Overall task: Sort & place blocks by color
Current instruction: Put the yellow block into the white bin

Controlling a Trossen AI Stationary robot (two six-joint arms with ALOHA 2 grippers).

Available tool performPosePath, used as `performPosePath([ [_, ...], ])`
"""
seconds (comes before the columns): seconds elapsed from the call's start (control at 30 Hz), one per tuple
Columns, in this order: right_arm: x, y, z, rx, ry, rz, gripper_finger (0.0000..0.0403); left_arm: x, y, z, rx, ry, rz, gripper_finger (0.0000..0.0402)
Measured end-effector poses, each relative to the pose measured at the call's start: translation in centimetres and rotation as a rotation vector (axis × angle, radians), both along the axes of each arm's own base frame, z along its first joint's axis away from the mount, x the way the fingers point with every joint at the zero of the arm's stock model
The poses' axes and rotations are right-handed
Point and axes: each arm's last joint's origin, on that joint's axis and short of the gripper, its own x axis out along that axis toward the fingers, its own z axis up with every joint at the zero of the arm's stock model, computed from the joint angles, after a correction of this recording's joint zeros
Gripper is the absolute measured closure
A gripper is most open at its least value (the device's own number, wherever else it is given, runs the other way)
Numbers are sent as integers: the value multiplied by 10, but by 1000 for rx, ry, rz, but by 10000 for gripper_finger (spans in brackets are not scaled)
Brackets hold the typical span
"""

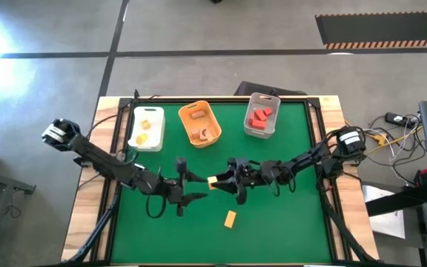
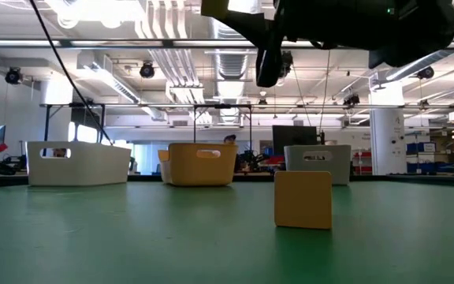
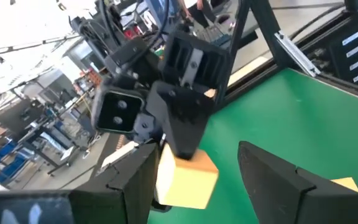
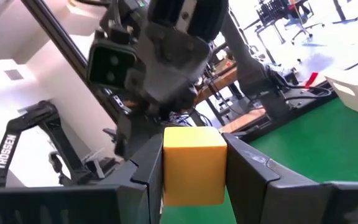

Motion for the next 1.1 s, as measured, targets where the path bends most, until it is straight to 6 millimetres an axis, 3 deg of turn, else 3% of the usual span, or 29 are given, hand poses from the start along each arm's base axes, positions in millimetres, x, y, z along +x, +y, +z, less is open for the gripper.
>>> performPosePath([
  [0.53,3,2,8,2,-28,30,287,20,1,-20,-7,-19,85,200],
  [0.77,3,2,8,14,-27,25,287,21,1,-20,9,-31,111,258],
  [0.83,3,1,8,26,-26,19,274,21,2,-20,10,-31,124,264],
  [1.1,5,-6,5,-8,13,-38,160,21,4,-22,-39,-19,164,281],
])
